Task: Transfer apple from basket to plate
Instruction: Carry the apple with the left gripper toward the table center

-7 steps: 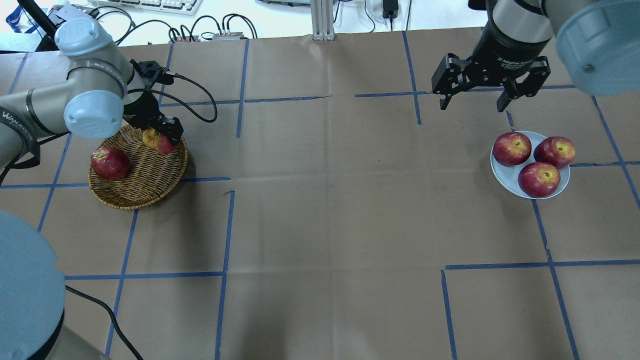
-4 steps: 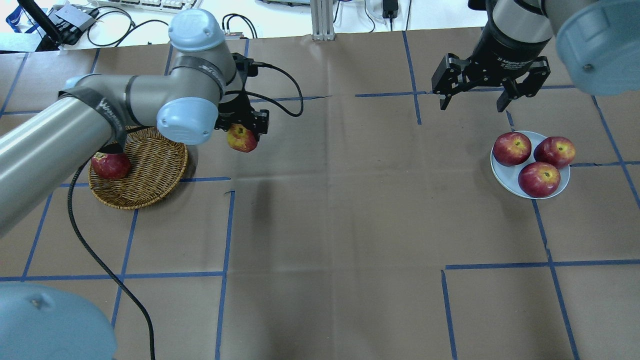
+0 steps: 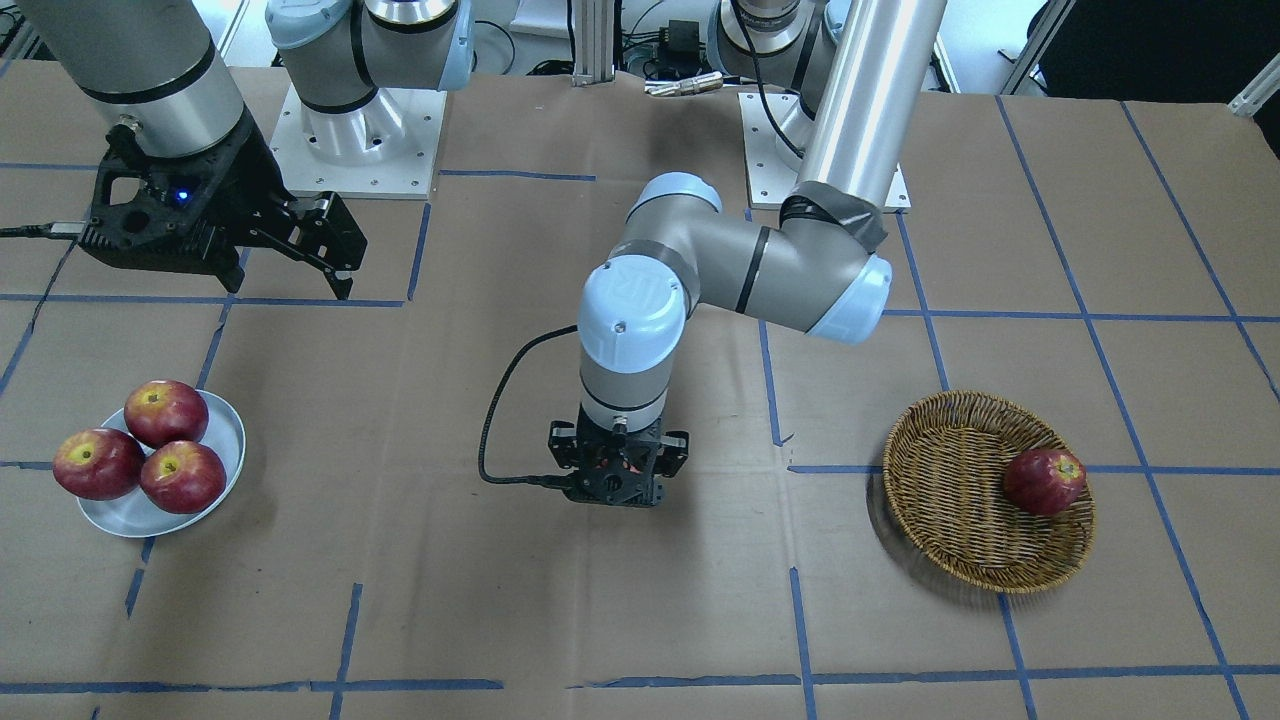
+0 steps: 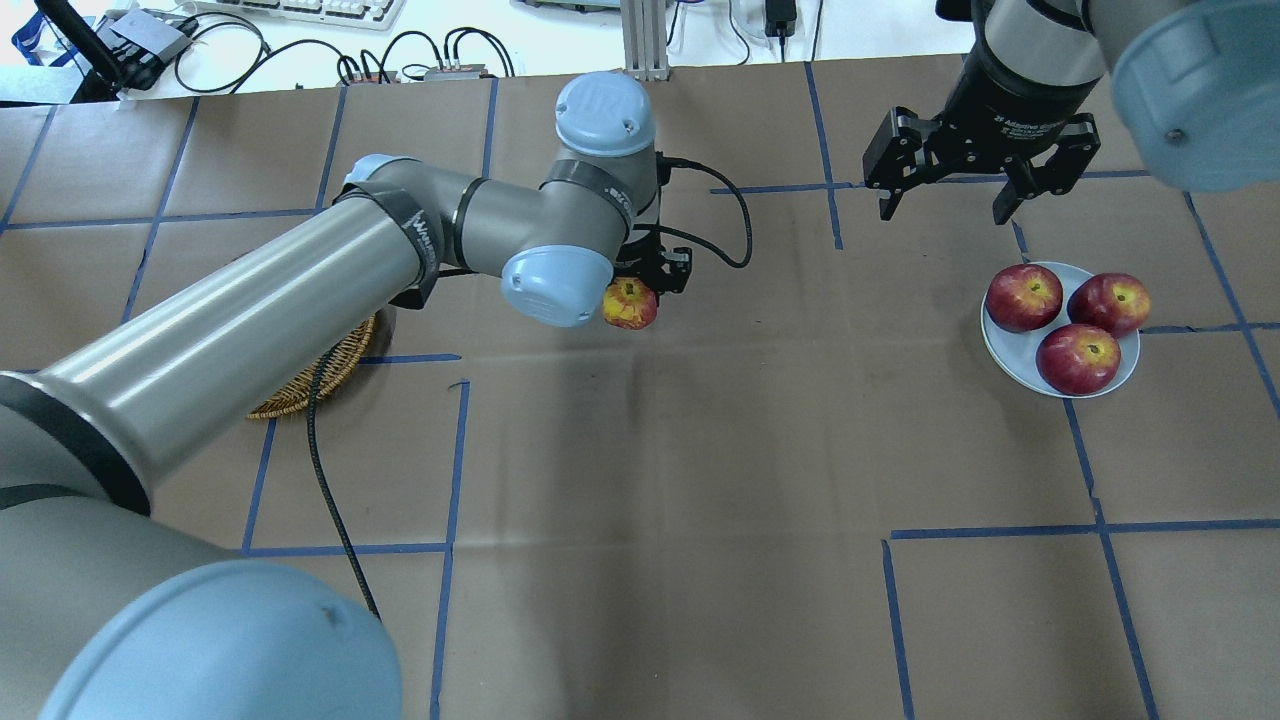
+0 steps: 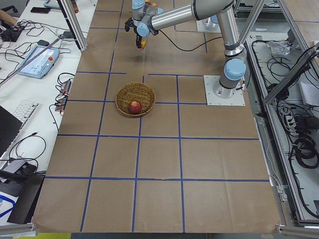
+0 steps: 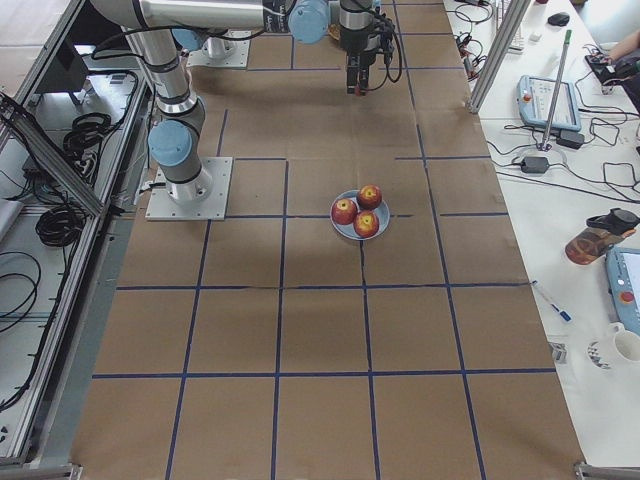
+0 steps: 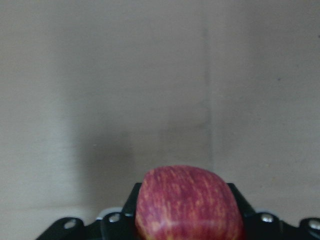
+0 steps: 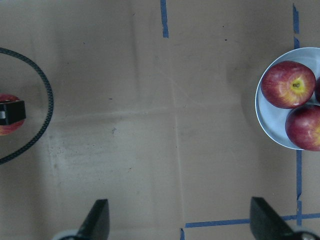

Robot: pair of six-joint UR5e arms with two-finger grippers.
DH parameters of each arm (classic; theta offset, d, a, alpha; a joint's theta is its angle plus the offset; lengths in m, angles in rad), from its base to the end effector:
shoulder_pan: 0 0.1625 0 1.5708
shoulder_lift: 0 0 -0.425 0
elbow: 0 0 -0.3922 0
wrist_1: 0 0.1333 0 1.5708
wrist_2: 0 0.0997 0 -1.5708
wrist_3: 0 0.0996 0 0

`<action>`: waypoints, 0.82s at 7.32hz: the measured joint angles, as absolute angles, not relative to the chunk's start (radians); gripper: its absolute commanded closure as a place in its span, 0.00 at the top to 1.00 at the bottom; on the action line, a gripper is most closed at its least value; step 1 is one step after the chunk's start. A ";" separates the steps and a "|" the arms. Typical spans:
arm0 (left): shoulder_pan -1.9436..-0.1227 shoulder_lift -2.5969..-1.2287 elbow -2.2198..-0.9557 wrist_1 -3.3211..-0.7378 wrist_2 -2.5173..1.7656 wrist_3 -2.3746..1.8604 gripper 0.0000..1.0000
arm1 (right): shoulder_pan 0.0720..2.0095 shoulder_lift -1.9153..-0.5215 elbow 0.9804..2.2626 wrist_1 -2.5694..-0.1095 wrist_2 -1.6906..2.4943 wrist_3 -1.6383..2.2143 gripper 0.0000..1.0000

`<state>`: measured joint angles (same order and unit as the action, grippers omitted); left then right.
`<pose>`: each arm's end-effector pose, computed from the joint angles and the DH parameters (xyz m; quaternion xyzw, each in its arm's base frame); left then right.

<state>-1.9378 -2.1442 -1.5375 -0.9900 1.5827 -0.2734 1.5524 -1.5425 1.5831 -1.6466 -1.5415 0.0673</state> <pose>-0.3639 -0.5785 0.2224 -0.0467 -0.9987 0.0212 0.0008 0.1269 -0.5095 0.4754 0.0426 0.9988 -0.0172 0.0151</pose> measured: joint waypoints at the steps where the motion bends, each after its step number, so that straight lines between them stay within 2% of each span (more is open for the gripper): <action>1: -1.951 -2.161 -1.531 -0.989 1.580 -0.285 0.54 | 1.552 -1.542 1.583 -1.647 -1.541 0.067 1.00; 6: -1.959 -2.184 -1.539 -0.983 1.574 -0.292 0.55 | 1.552 -1.542 1.583 -1.647 -1.541 0.066 1.00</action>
<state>-1.9588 -2.1842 -1.5390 -0.9834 1.5737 -0.2920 1.5524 -1.5417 1.5831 -1.6471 -1.5408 0.0663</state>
